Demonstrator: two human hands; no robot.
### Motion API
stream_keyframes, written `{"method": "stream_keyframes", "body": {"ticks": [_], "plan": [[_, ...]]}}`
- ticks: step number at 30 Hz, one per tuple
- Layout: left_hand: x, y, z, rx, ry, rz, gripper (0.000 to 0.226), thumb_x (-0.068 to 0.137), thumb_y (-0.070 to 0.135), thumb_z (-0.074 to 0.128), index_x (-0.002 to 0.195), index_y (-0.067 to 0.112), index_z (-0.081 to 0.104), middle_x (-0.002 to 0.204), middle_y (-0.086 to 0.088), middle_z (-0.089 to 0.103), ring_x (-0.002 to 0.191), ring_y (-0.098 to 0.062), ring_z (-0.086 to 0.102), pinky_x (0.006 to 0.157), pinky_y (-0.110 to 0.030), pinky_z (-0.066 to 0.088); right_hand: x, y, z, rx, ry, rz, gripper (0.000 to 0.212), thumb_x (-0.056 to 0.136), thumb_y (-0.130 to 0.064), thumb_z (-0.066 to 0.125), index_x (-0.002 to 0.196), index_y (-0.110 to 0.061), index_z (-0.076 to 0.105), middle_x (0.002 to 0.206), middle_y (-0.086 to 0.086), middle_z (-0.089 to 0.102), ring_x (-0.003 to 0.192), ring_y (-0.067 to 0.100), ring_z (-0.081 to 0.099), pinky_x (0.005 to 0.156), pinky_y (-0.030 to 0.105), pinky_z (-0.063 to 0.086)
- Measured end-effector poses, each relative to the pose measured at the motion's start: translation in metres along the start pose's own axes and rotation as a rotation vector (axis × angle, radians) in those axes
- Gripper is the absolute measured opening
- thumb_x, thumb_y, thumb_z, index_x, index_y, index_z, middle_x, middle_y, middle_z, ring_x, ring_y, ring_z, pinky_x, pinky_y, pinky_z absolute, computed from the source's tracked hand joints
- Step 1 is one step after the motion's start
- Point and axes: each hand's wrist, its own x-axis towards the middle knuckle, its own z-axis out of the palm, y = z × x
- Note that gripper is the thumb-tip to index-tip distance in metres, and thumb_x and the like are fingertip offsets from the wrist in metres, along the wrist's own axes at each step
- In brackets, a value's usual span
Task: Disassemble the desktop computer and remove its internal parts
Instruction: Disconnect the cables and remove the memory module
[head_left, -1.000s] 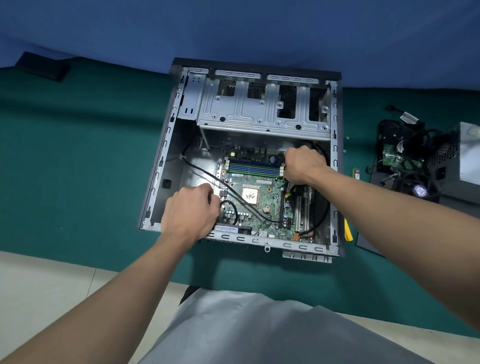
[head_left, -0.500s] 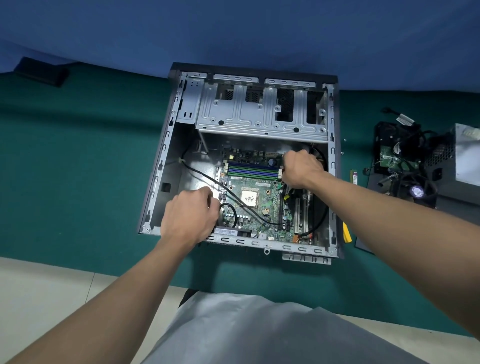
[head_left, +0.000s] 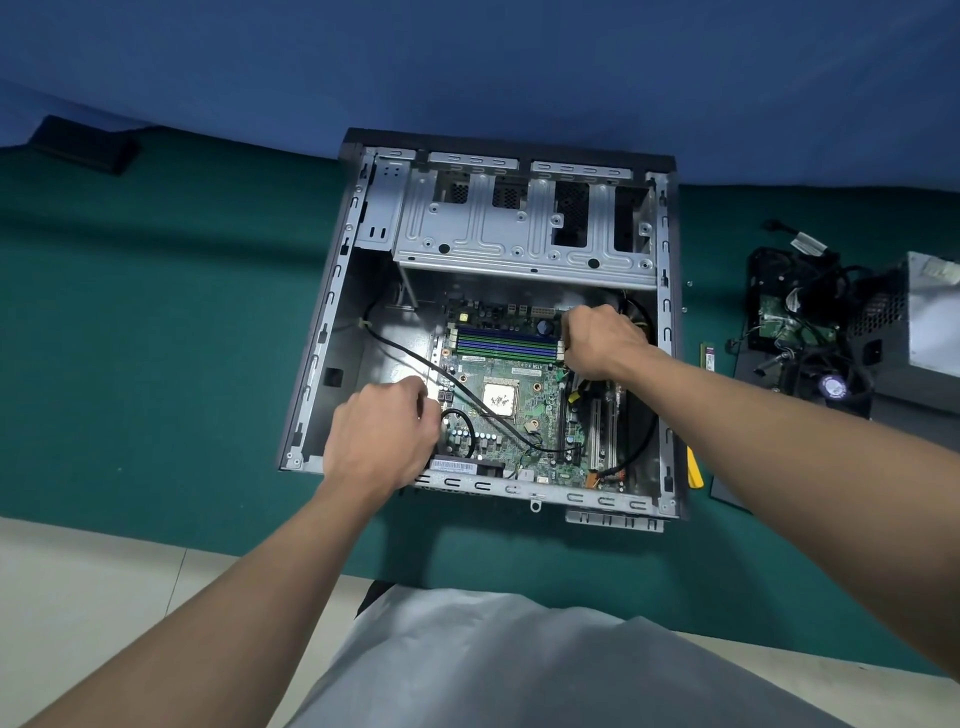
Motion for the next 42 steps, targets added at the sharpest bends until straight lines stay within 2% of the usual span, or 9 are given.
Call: {"method": "stream_keyframes", "body": {"ticks": [3,7,12,17,22,28,33,40,42], "plan": [[-0.0003,0.0003,-0.0002,-0.001,0.007,-0.001,0.024,0.090,0.030,0.044,0.086,0.018,0.065,0.062,0.001,0.047,0.055,-0.024,0.044,0.059,-0.031,0.032,0.0004,0.0025,0.0011,-0.056,0.006,0.022,0.023,0.098,-0.030,0.041,0.091,-0.010,0.050,0.083,0.007,0.053,0.079,0.028,0.052,0.070,0.038,0.041],[-0.0002,-0.0001,0.0001,-0.006,0.001,0.005,0.025,0.091,0.030,0.044,0.085,0.018,0.064,0.062,0.002,0.049,0.056,-0.025,0.047,0.059,-0.031,0.034,-0.0006,0.0012,0.0006,-0.090,0.046,0.025,0.004,0.088,-0.008,0.045,0.085,-0.009,0.045,0.079,0.008,0.051,0.073,0.027,0.049,0.065,0.037,0.039],[0.0003,-0.0003,0.0000,0.000,-0.005,0.005,0.025,0.091,0.030,0.043,0.086,0.018,0.064,0.063,0.001,0.050,0.056,-0.025,0.047,0.059,-0.031,0.033,0.0001,-0.0002,-0.0011,0.022,0.033,0.048,0.013,0.078,0.004,0.052,0.081,-0.009,0.050,0.078,0.007,0.054,0.065,0.024,0.052,0.062,0.035,0.043],[-0.0001,-0.0003,0.0002,-0.008,-0.001,0.009,0.025,0.091,0.030,0.043,0.087,0.018,0.064,0.064,0.001,0.051,0.058,-0.026,0.048,0.060,-0.032,0.034,0.0018,0.0019,0.0022,-0.041,0.021,0.044,0.021,0.096,-0.026,0.046,0.082,-0.011,0.046,0.079,0.006,0.055,0.070,0.025,0.051,0.065,0.036,0.040],[0.0001,-0.0005,0.0007,-0.003,0.003,0.012,0.025,0.091,0.030,0.043,0.087,0.018,0.065,0.064,0.001,0.051,0.057,-0.025,0.048,0.059,-0.032,0.034,-0.0001,0.0009,0.0005,-0.029,0.056,0.065,0.011,0.082,-0.003,0.054,0.076,-0.007,0.046,0.074,0.006,0.051,0.062,0.022,0.050,0.060,0.034,0.040],[0.0001,-0.0008,0.0013,-0.002,0.011,0.013,0.025,0.090,0.030,0.043,0.084,0.017,0.064,0.064,0.002,0.049,0.057,-0.026,0.046,0.059,-0.032,0.032,0.0014,-0.0024,-0.0017,-0.021,0.004,0.076,0.021,0.095,-0.026,0.045,0.082,-0.009,0.049,0.073,0.004,0.050,0.075,0.027,0.053,0.068,0.037,0.041],[-0.0002,-0.0008,0.0013,0.005,0.011,0.009,0.025,0.090,0.030,0.043,0.081,0.017,0.062,0.062,0.001,0.047,0.055,-0.026,0.043,0.058,-0.032,0.031,-0.0004,-0.0046,-0.0019,-0.042,0.054,0.049,0.011,0.079,0.002,0.048,0.085,-0.007,0.046,0.067,0.003,0.040,0.073,0.028,0.049,0.064,0.035,0.039],[-0.0003,-0.0008,0.0009,0.001,0.005,0.016,0.025,0.091,0.030,0.043,0.084,0.017,0.064,0.063,0.001,0.050,0.056,-0.026,0.047,0.058,-0.031,0.033,0.0005,-0.0022,-0.0075,-0.076,-0.021,0.059,0.014,0.096,-0.025,0.044,0.093,-0.011,0.045,0.086,0.007,0.052,0.079,0.028,0.050,0.069,0.037,0.040],[-0.0003,-0.0008,0.0005,0.000,0.000,0.017,0.026,0.091,0.030,0.042,0.085,0.016,0.063,0.063,0.001,0.051,0.057,-0.026,0.049,0.058,-0.032,0.034,0.0002,-0.0003,-0.0068,-0.078,0.001,0.051,0.005,0.093,-0.015,0.044,0.095,-0.011,0.043,0.087,0.008,0.050,0.079,0.028,0.048,0.068,0.036,0.039]]}}
